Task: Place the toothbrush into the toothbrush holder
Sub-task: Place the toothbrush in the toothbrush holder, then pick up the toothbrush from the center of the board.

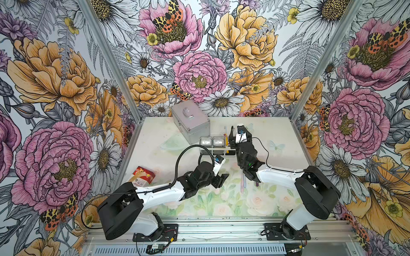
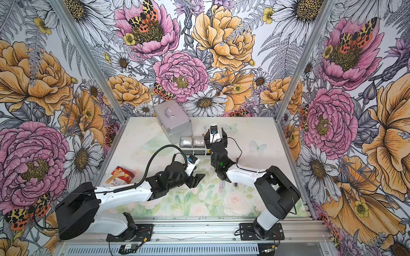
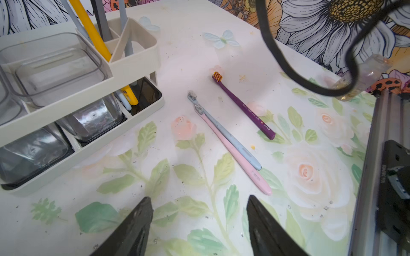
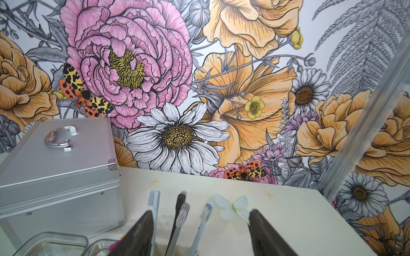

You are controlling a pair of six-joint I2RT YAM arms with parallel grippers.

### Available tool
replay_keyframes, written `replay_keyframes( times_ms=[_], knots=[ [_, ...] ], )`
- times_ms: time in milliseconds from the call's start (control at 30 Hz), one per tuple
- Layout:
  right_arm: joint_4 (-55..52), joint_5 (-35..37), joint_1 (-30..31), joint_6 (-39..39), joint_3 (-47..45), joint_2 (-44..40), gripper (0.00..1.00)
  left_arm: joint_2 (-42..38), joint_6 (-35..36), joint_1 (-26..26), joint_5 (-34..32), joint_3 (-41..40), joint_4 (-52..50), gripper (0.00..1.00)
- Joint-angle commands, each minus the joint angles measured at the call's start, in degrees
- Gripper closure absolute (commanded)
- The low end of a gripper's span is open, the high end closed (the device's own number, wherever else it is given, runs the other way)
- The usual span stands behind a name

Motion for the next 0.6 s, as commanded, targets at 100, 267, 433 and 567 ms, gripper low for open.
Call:
replay_keyframes(
  times_ms=[100,267,433,567],
  knots=[
    [-8.85,4.78,-2.32,4.88,-2.82,-10.36,0.31,3.82,-0.30,-5.38,-9.11,11.17,-10.05,0.31],
    [-19.76,5.85,-6.77,12.41,-7.14,-22.63,0.31,12.13,-2.88,-6.53,-12.57,19.18,-16.64,0.31],
    [-34.81,5.30,-10.76,18.14,-9.69,-34.12,0.31,26.93,-6.79,-8.11,-16.58,29.06,-26.49,0.31],
    [-42.57,4.98,-11.03,19.94,-11.54,-40.66,0.31,34.37,-8.87,-9.52,-17.70,35.08,-32.19,0.32]
  ],
)
